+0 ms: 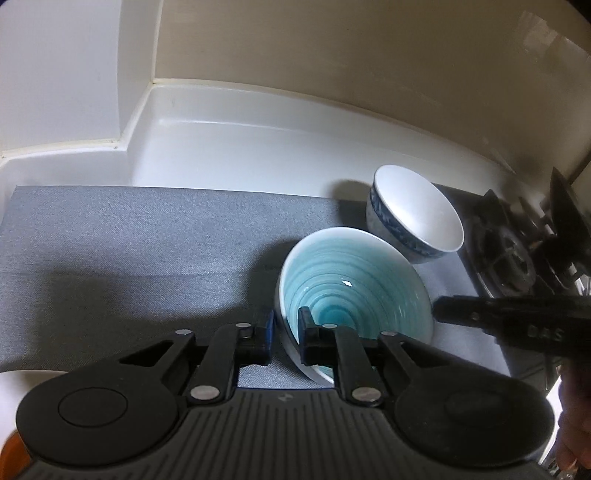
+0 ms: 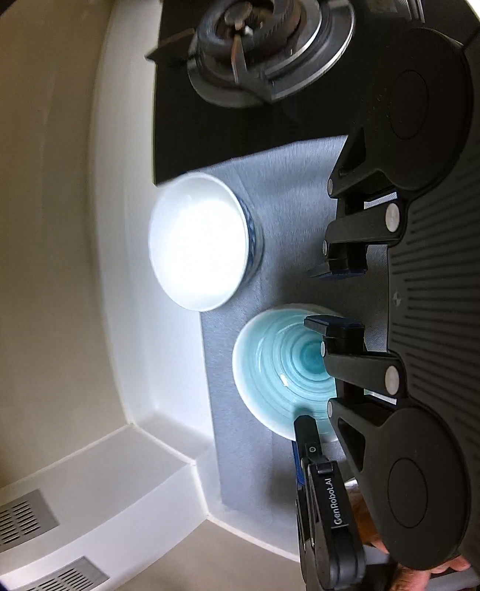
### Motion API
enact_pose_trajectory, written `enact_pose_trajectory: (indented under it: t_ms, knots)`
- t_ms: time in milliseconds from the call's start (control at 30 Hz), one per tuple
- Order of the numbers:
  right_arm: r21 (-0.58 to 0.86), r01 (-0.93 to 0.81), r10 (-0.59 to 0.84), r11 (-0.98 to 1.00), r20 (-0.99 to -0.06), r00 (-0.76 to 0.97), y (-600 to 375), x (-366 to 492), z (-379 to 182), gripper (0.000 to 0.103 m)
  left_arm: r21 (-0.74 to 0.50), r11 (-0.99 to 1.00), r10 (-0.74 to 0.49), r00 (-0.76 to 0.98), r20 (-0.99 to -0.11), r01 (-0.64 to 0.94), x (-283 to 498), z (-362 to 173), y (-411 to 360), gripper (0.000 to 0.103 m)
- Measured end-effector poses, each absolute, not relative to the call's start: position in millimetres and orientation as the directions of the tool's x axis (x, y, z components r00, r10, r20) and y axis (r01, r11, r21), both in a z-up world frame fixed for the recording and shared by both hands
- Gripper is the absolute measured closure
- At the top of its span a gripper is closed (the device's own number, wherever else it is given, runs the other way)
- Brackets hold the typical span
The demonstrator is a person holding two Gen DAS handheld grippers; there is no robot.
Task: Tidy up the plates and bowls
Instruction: 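Close the left gripper on the rim of the light-blue bowl and lift it, then lower the light-blue bowl into the cream bowls held by the right gripper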
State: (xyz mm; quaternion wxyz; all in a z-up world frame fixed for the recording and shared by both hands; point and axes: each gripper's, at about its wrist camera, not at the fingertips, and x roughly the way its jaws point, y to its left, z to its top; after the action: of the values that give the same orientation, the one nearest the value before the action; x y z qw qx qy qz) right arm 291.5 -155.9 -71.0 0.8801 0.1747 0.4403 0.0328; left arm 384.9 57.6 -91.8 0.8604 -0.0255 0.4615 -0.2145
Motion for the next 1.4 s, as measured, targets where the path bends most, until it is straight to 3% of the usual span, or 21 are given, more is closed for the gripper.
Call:
enact_pose_trajectory:
  t_ms: [233,333,433,1000,1400]
  knots:
    - [0.348,0.068,0.249,0.935,-0.78,0.574,-148,306,-82,0.081,-0.231,0.911,-0.383,0.495,-0.78,0.342,383,-92,54,0.09]
    - [0.333,0.053,0.242,0.941,-0.776,0.583,-144,309,-82,0.084,-0.222,0.915,-0.372,0.497,-0.784,0.336,382,-92,54,0.09]
    - [0.324,0.056,0.231,0.944,-0.774,0.59,-145,309,-83,0.095,-0.218,0.916,-0.37,0.498,-0.785,0.336,381,-91,54,0.09]
    - [0.359,0.064,0.236,0.931,-0.727,0.645,-152,284,-71,0.095,-0.178,0.915,-0.355,0.516,-0.779,0.362,359,-70,54,0.09]
    - [0.379,0.071,0.225,0.923,-0.68,0.698,-170,233,-36,0.095,-0.165,0.888,-0.398,0.536,-0.745,0.43,310,-21,42,0.09]
